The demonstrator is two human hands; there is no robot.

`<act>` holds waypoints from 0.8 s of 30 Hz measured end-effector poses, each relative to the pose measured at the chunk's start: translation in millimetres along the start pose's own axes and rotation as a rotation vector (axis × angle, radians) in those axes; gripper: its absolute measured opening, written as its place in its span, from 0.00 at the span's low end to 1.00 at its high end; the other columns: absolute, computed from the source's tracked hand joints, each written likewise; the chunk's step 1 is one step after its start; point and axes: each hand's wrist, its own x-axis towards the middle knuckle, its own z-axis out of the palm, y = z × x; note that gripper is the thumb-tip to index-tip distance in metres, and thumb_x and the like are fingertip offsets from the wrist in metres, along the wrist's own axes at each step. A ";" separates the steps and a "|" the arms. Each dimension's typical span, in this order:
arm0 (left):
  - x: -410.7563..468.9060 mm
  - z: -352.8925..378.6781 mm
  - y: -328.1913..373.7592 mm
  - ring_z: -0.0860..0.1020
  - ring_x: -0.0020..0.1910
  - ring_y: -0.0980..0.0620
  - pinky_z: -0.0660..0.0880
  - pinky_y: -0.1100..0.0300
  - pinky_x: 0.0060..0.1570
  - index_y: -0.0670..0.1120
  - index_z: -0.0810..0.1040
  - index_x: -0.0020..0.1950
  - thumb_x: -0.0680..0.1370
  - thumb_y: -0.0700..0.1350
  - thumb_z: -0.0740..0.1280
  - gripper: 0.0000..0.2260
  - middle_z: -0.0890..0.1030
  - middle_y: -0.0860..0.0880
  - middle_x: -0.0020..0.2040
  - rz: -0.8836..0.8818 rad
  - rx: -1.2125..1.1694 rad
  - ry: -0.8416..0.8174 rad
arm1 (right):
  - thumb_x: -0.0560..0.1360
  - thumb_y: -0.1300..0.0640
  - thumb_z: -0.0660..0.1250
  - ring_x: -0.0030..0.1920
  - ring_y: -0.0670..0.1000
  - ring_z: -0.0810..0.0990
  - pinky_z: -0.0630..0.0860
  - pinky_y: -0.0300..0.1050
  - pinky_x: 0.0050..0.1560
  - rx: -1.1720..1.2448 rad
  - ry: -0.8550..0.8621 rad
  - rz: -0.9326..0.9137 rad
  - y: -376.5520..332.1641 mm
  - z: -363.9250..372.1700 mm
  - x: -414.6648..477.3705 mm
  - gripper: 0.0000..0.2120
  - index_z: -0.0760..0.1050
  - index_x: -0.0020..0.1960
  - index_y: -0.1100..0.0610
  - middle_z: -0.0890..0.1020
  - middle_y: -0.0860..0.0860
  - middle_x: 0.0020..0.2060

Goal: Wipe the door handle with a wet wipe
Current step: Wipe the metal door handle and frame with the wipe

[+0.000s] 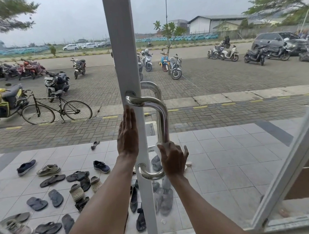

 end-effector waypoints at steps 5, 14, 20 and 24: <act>-0.4 -2.7 0.1 0.52 0.80 0.48 0.61 0.52 0.76 0.41 0.47 0.81 0.74 0.22 0.59 0.40 0.46 0.46 0.82 -0.003 -0.025 0.020 | 0.78 0.40 0.65 0.56 0.53 0.82 0.57 0.63 0.75 0.082 -0.010 0.010 -12.2 -15.0 17.3 0.17 0.81 0.47 0.54 0.87 0.51 0.45; -1.5 0.0 2.1 0.54 0.80 0.49 0.59 0.54 0.76 0.43 0.44 0.81 0.75 0.23 0.61 0.41 0.47 0.48 0.82 -0.032 -0.095 0.058 | 0.78 0.40 0.65 0.55 0.54 0.83 0.59 0.61 0.76 0.074 0.178 -0.139 -63.5 -41.0 67.5 0.21 0.80 0.54 0.58 0.87 0.54 0.46; 0.7 2.7 -0.5 0.47 0.81 0.50 0.59 0.54 0.77 0.41 0.45 0.81 0.72 0.21 0.60 0.43 0.42 0.47 0.82 -0.020 -0.032 0.006 | 0.78 0.44 0.68 0.52 0.54 0.85 0.62 0.63 0.74 0.034 0.043 -0.024 -8.5 -6.8 5.4 0.16 0.81 0.50 0.57 0.86 0.52 0.43; 0.4 3.7 -2.9 0.48 0.81 0.50 0.59 0.55 0.77 0.41 0.46 0.81 0.70 0.21 0.60 0.44 0.42 0.47 0.82 -0.006 -0.002 0.002 | 0.76 0.46 0.71 0.54 0.55 0.83 0.62 0.62 0.73 -0.004 -0.129 0.095 18.3 4.0 -17.8 0.11 0.81 0.47 0.54 0.87 0.52 0.44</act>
